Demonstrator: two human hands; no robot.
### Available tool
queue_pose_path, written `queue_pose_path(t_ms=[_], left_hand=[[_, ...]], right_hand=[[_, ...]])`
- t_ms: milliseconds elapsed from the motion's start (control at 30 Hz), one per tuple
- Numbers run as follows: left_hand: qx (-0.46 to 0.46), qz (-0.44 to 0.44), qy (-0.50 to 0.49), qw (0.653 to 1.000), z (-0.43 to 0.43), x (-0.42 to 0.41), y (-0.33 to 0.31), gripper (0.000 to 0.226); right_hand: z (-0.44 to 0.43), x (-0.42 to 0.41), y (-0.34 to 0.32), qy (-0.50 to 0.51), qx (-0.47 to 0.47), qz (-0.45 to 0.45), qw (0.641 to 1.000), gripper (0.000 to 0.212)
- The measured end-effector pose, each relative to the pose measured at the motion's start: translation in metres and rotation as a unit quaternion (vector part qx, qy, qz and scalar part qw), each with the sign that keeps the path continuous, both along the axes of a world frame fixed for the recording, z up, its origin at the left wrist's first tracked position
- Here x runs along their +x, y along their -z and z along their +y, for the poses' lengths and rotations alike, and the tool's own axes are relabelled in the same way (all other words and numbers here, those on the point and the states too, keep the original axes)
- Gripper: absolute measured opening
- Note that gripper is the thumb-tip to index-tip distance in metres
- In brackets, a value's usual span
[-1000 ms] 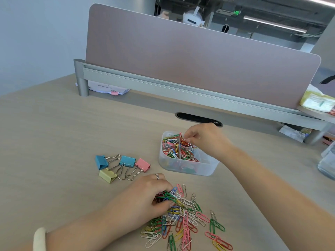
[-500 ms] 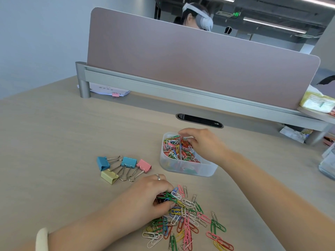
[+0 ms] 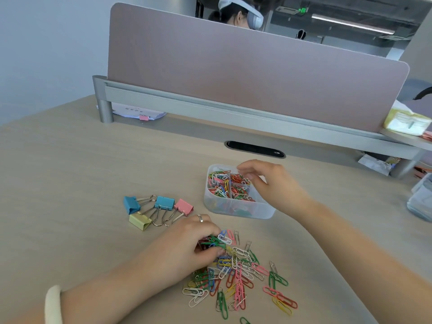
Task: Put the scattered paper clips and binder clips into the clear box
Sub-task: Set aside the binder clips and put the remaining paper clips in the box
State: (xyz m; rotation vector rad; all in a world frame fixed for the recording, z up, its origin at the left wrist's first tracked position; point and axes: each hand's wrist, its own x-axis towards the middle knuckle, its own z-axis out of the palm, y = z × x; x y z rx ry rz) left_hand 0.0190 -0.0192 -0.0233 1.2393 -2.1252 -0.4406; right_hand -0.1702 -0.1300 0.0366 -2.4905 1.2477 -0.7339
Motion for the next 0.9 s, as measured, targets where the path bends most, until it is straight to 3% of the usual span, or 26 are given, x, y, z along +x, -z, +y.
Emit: queue_pose_path(t_ms=[267, 400, 533, 633, 767, 900], left_hand=[[-0.008, 0.042, -0.048, 0.998, 0.001, 0.005, -0.01, 0.024], [-0.013, 0.049, -0.084, 0.995, -0.005, 0.003, -0.027, 0.01], [-0.008, 0.079, -0.138, 0.987, -0.037, -0.001, -0.053, 0.023], [-0.024, 0.019, -0.191, 0.981, -0.076, -0.007, -0.063, 0.026], [0.028, -0.044, -0.233, 0.971, -0.116, -0.015, -0.057, 0.023], [0.097, -0.157, -0.261, 0.947, -0.131, -0.027, -0.06, 0.043]], right_hand=[[0.073, -0.029, 0.029, -0.062, 0.111, -0.089, 0.988, 0.023], [0.083, -0.031, 0.051, -0.113, 0.122, -0.044, 0.985, 0.03], [0.082, -0.027, 0.059, -0.139, 0.101, -0.019, 0.985, 0.047], [0.081, -0.029, 0.058, -0.135, 0.113, -0.031, 0.984, 0.042], [0.081, -0.03, 0.057, -0.137, 0.119, -0.037, 0.983, 0.035], [0.081, -0.031, 0.056, -0.143, 0.125, -0.041, 0.981, 0.034]])
